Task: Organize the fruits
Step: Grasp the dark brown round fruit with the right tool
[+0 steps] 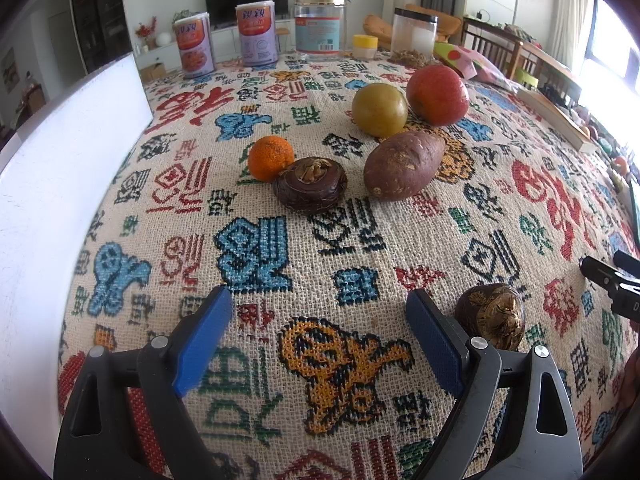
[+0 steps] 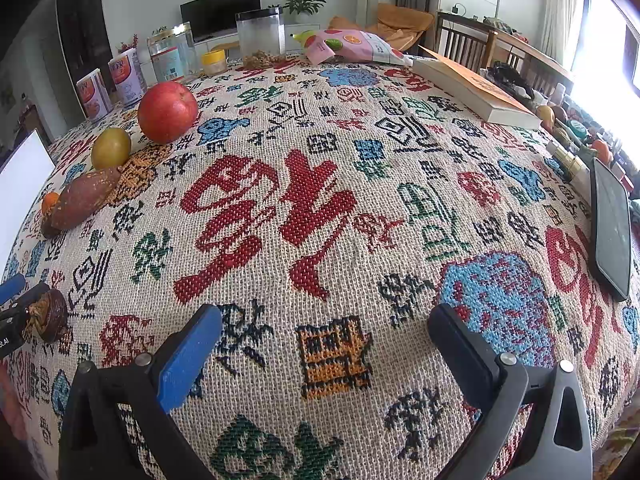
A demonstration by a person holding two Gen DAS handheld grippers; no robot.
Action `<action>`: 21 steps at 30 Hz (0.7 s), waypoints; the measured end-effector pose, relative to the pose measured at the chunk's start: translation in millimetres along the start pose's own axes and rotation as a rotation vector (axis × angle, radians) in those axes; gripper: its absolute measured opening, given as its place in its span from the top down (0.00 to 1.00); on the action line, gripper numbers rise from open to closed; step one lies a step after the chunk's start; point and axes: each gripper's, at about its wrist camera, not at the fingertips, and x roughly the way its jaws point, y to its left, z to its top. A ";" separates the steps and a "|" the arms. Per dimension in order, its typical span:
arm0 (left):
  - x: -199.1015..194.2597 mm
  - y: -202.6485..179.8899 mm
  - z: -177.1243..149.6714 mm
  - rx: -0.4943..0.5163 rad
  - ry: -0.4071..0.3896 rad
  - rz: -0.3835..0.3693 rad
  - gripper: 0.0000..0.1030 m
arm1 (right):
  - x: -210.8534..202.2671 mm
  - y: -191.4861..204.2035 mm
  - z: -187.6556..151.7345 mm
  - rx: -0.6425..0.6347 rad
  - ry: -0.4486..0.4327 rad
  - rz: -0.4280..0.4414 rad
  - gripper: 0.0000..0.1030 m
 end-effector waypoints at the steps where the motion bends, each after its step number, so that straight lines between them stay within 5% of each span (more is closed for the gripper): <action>1: -0.3 0.2 -0.2 -0.001 0.000 -0.001 0.12 | 0.0 0.3 0.1 0.000 0.000 0.001 0.00; 14: -5.0 7.1 -0.8 0.015 0.019 -0.017 0.12 | -3.7 0.2 -1.2 0.002 -0.020 0.017 0.01; 17: -10.3 28.5 -5.7 -0.014 0.022 0.027 0.12 | -33.7 12.9 -11.3 -0.081 -0.163 0.157 0.01; 19: -9.8 46.4 -9.2 -0.060 0.027 0.051 0.12 | -45.8 38.1 -16.4 -0.157 -0.148 0.351 0.03; 21: -12.3 60.8 -11.8 -0.117 0.007 0.021 0.12 | -57.6 77.2 -21.4 -0.267 -0.147 0.455 0.05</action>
